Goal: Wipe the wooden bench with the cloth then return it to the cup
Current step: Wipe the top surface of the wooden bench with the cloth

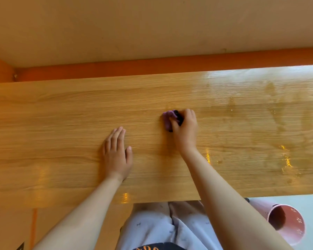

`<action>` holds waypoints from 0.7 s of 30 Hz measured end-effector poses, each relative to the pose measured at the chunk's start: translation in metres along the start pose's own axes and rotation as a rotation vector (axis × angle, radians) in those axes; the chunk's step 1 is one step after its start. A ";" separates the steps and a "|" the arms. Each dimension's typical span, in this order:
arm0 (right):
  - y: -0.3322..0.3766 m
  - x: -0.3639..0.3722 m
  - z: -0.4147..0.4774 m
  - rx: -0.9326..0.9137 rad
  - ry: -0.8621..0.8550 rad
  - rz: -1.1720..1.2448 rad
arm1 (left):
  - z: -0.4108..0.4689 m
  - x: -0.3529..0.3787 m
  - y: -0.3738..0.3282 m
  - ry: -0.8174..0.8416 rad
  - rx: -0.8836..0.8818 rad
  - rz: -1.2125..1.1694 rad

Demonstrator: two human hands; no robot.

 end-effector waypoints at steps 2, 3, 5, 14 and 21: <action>-0.032 -0.043 0.028 0.077 -0.131 -0.056 | -0.001 0.001 0.001 0.004 -0.005 -0.004; -0.045 -0.063 0.040 0.115 -0.182 -0.094 | -0.001 0.002 0.001 0.008 -0.004 -0.003; -0.059 -0.090 0.053 0.169 -0.253 -0.148 | 0.000 0.002 0.001 0.013 -0.004 0.000; 0.031 0.047 -0.002 -0.054 0.129 -0.065 | -0.001 0.002 0.001 0.030 -0.010 0.001; -0.014 -0.021 0.056 0.063 -0.075 -0.120 | 0.025 -0.013 -0.023 -0.054 -0.029 -0.144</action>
Point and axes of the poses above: each hand's wrist, its own z-axis towards the middle knuckle, its own x-axis out of the palm, y = z × x, the point moved 10 cm from there along z, towards the middle knuckle, and after that the axes turned 9 degrees about -y, right-handed, at the moved point
